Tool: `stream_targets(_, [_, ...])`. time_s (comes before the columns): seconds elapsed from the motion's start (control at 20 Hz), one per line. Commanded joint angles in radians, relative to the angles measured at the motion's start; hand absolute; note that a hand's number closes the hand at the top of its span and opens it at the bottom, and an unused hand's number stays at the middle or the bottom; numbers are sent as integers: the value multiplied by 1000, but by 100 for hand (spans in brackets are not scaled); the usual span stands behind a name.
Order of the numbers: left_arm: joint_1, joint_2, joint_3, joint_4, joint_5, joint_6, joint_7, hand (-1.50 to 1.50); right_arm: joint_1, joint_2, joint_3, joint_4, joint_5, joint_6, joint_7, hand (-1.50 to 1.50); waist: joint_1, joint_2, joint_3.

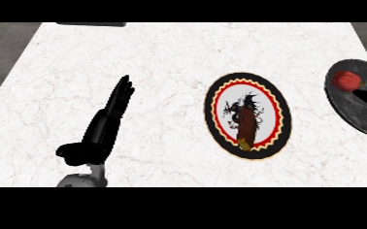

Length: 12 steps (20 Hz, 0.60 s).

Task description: Pick the bell pepper from the plate and place it in the pan

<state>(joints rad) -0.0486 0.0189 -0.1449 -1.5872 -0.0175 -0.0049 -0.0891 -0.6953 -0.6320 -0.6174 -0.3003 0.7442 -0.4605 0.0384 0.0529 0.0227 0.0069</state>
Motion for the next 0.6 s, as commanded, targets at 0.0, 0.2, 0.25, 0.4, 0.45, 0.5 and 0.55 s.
stream_targets(0.0, [9, -4, -8, -30, 2, 2, 29, 0, 22, 21, -57, 43, -65, -7, -137, -150, 4, 2, 2])
stream_targets(0.2, [16, 4, -8, -33, 1, 3, 11, 0, -21, 7, -141, -21, -155, -75, -242, -150, 2, -1, 2])
stream_targets(0.25, [43, -9, -19, 7, -6, 3, -36, 0, 7, 29, -168, -31, -189, -93, -304, -150, -13, -3, 0])
stream_targets(0.4, [7, -5, 5, 21, -14, 20, -25, 0, 18, 8, -235, -30, -267, -62, -390, -150, -21, -4, 0])
stream_targets(0.45, [20, 8, 21, -28, 13, 11, 15, 0, 14, -16, -255, -23, -290, -36, -388, -150, -18, -8, -1])
stream_targets(0.5, [-7, 11, 28, 39, -1, 8, -17, 0, 22, -25, -272, -15, -321, 29, -405, -150, -32, -9, -2])
stream_targets(0.55, [38, -6, -13, -17, -19, 20, -7, 0, 28, -48, -283, -7, -338, 63, -421, -150, -26, -11, -2])
